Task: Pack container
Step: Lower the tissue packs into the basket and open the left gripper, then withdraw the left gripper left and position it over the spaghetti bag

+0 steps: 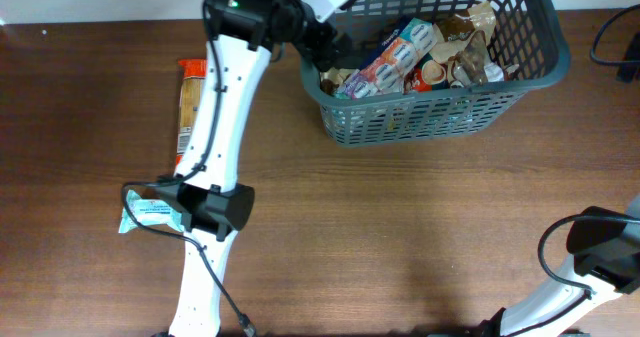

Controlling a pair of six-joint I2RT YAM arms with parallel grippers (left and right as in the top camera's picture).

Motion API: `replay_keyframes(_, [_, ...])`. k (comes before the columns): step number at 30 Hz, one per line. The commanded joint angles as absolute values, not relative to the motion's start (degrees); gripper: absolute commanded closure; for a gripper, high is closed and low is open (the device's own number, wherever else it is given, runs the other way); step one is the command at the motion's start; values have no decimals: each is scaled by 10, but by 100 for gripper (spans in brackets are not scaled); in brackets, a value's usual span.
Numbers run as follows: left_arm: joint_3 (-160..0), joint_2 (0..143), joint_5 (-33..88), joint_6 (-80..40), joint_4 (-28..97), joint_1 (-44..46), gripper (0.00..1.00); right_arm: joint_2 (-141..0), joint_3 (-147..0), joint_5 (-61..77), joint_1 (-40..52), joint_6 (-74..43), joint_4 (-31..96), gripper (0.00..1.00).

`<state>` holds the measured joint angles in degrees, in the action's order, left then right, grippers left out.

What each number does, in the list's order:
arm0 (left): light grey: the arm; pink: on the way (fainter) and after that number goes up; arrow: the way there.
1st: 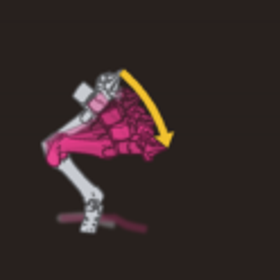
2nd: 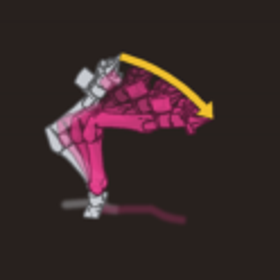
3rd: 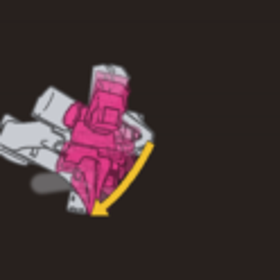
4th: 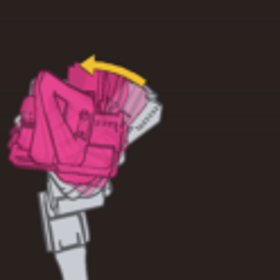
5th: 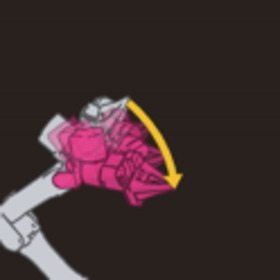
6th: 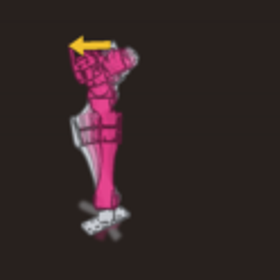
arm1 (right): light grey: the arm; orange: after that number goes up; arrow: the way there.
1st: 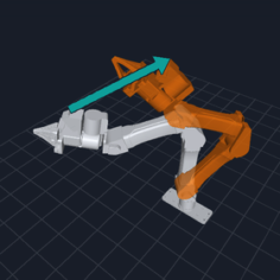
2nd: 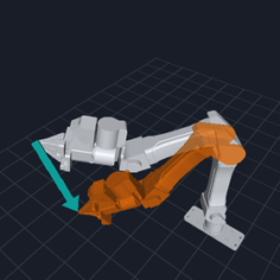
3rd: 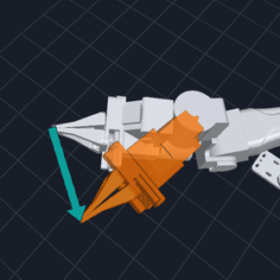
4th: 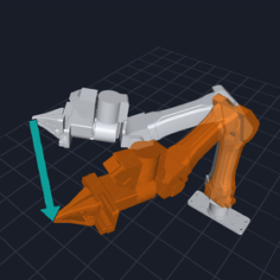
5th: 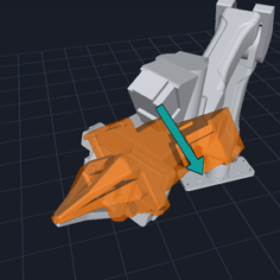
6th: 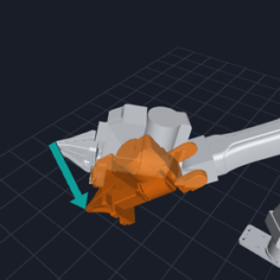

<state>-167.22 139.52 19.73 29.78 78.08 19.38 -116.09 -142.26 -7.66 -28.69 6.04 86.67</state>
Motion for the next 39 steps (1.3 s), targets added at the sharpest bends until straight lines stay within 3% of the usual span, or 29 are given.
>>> replay_keyframes(1, [-1659, 1408, 134, 266, 815, 137, 1, -1157, -1424, -82, -289, 57, 865, 1])
replay_keyframes(12, [-1662, 1408, 62, 237, 810, 86, 1, -1157, -1424, -82, -289, 57, 865, 1])
replay_keyframes(27, [-1684, 1397, 65, 227, 794, 42, 1, -1157, -1424, -82, -289, 57, 865, 1])
replay_keyframes(39, [-1694, 1380, 187, 203, 713, 43, 1, -1157, -1424, -82, -289, 57, 865, 1])
